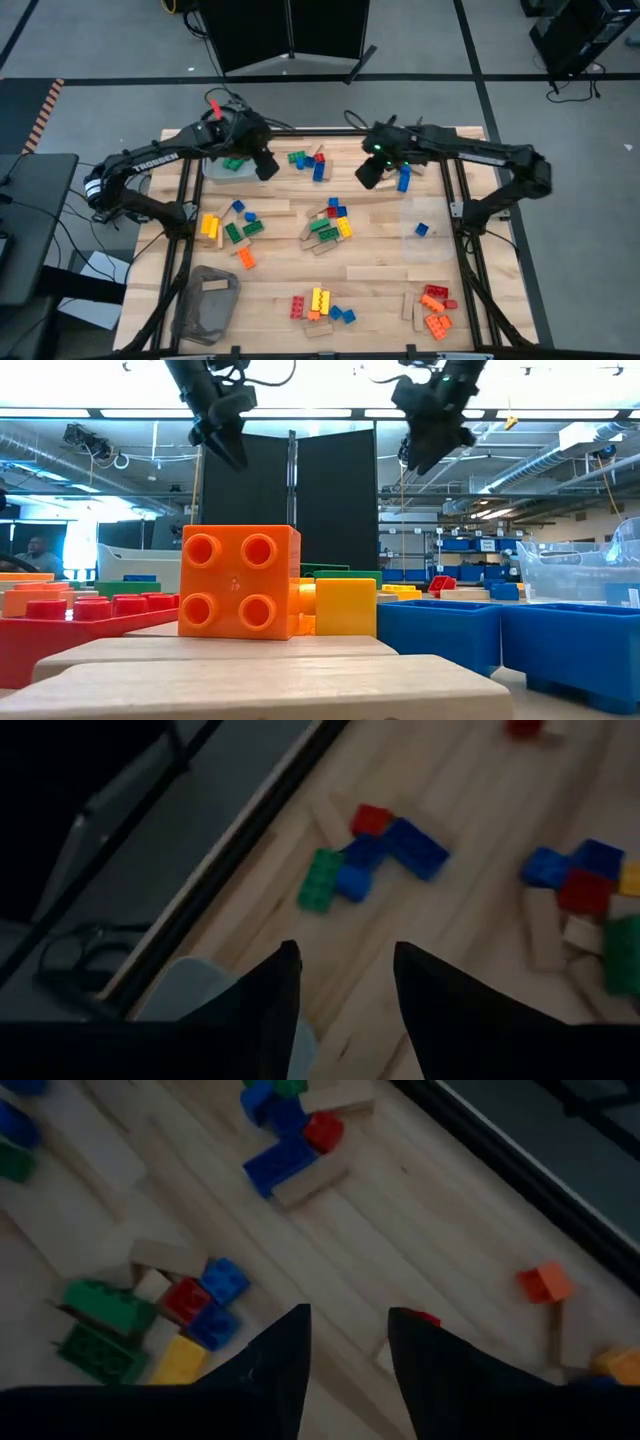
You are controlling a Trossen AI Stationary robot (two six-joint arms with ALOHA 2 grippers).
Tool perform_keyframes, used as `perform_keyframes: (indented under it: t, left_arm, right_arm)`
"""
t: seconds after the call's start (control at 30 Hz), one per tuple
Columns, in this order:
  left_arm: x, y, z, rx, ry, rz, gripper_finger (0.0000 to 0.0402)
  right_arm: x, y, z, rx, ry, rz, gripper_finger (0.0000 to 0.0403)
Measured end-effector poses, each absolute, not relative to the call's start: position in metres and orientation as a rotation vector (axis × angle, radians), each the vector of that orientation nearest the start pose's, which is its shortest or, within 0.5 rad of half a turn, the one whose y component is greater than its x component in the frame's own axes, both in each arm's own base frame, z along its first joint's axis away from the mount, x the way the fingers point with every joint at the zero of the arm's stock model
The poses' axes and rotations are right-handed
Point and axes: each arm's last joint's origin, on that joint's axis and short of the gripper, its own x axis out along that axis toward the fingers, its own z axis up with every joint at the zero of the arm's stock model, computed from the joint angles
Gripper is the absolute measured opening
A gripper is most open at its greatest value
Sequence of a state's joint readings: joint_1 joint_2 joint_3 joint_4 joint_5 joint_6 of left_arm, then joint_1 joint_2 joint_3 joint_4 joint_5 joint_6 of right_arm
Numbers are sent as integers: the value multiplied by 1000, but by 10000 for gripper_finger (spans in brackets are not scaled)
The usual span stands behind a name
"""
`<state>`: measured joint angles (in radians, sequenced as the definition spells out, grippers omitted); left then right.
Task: Sort blocks by size
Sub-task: Put the brown block into the black bin
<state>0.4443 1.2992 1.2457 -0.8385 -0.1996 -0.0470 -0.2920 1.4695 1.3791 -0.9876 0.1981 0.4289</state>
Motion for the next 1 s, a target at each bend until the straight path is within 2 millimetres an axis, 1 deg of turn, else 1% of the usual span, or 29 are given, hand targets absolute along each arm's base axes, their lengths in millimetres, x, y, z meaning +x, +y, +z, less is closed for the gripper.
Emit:
perform_keyframes:
  t: [0.1,0.2,0.33,0.47,0.6,0.7,0.83,1.0]
  left_arm:
    - [230,106,322,-134,861,559,170]
    - [227,96,310,-151,847,532,170]
    - [216,85,295,-206,831,534,170]
    - [207,71,283,-240,779,514,170]
    - [200,61,282,-236,702,481,170]
    - [199,56,287,-228,658,459,170]
    - [196,52,291,-213,637,440,170]
    - [195,48,290,-224,647,430,170]
  right_arm:
    - [290,-92,318,368,1038,-624,168]
    - [300,-93,313,286,1118,-562,185]
    - [297,-94,296,217,1310,-513,209]
    - [289,-106,274,250,1500,-459,224]
    - [286,-123,252,277,1587,-412,227]
    - [287,-133,237,264,1647,-367,227]
    - [290,-141,214,236,1738,-292,227]
    - [298,-147,183,253,1840,-247,227]
